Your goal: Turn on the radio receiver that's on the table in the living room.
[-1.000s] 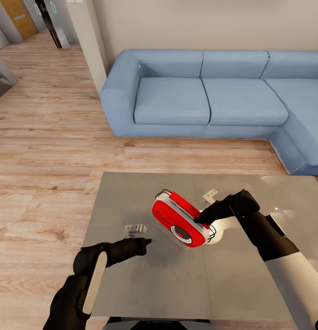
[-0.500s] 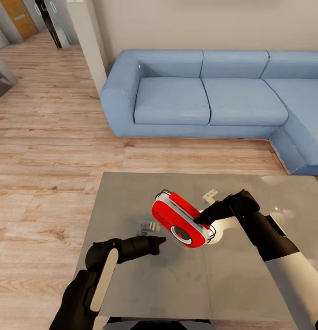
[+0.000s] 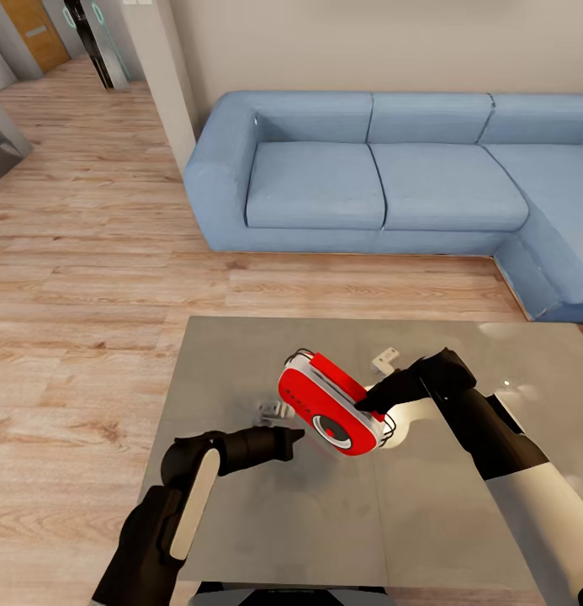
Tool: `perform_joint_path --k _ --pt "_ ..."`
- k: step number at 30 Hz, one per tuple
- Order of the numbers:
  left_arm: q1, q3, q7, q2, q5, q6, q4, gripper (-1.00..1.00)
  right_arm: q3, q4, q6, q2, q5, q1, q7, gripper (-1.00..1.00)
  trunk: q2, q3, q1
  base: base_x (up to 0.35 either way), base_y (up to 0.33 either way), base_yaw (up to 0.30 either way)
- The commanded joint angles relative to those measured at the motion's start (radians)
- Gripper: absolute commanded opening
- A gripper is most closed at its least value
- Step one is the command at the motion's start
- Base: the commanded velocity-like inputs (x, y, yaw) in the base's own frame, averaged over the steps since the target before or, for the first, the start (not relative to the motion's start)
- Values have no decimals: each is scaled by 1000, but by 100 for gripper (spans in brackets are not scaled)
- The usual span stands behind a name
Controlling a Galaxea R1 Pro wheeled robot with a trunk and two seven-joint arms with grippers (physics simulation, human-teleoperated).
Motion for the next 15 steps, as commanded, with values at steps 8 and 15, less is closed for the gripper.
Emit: perform_joint_path --k 8,15 --pt "-27 0 19 0 -5 -5 50 -100 0 0 3 1 -8 0 0 -100 0 0 0 0 0 0" --pt "-54 -1 62 0 18 -76 131 -100 0 0 3 0 -8 0 0 -100 0 0 0 0 0 0"
